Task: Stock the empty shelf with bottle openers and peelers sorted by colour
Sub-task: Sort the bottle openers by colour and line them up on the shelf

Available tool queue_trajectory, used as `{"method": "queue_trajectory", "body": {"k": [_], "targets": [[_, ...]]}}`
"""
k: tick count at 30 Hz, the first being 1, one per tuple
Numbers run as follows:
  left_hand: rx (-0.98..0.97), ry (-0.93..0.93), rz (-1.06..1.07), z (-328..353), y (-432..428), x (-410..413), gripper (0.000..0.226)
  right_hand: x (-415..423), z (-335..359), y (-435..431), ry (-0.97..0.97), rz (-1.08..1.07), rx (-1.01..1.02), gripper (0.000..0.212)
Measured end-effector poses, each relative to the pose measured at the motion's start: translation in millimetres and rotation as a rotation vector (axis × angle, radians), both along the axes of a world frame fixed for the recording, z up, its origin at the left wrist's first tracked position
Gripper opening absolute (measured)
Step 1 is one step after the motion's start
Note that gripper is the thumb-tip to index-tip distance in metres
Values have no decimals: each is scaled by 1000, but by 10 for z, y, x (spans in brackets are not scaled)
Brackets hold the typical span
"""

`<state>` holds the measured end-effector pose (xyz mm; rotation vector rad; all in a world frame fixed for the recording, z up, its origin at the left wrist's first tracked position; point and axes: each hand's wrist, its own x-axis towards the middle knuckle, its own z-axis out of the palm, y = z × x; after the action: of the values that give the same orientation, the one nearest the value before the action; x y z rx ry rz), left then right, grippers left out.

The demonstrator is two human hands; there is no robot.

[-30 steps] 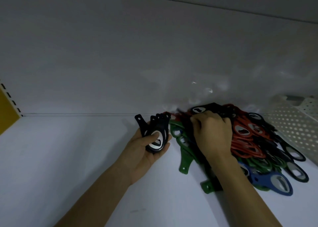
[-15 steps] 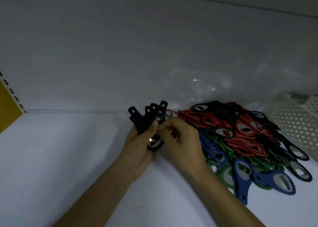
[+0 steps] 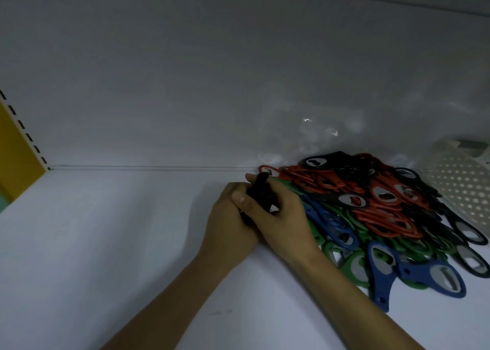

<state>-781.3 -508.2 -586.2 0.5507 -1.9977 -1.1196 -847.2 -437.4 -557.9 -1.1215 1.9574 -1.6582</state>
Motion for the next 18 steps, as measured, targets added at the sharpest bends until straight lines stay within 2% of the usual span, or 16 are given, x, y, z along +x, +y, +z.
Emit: {"method": "queue_trajectory", "body": {"k": [2,4,5,7,9,11,18], "targets": [[22,-12,-26,11,12,-4,17,-11,-13,2,46,3,-28,35],[59,-17,-52,-10,5,-2,28,-32,-28,-4,78,4,-39,40],[35,-48,-42,-24,-1,-8,25,-44,-42,-11,85,4,-45,40],[0,-116,-31,-60,-25,-13,14,-50,-67,-30,68,11,-58,37],[-50,-187,0,-103,-58,-31,18,-45,-96,-62,19,35,-53,32],[-81,-231,65,-124,-101,-54,13,-34,-125,-108,-2,43,-47,28],[-1,-253,175,-81,-124,-88,8,20,-64,-285,11,33,-6,17]]}}
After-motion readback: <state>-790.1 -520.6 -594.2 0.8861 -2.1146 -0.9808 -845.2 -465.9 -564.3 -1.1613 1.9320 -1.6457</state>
